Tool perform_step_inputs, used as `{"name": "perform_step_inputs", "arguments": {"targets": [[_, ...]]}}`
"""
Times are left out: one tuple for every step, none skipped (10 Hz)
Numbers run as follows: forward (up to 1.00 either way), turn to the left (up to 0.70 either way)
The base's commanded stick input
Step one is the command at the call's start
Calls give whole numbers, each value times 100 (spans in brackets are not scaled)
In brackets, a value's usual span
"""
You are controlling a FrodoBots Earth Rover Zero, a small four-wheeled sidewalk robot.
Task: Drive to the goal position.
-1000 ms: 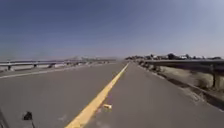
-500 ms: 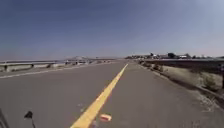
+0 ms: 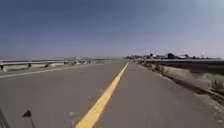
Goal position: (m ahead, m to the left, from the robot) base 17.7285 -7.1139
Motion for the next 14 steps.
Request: {"name": "perform_step_inputs", "arguments": {"targets": [[50,0],[50,0],[50,0],[50,0],[50,0],[50,0],[50,0],[50,0],[50,0],[50,0],[50,0],[50,0],[50,0],[50,0]]}}
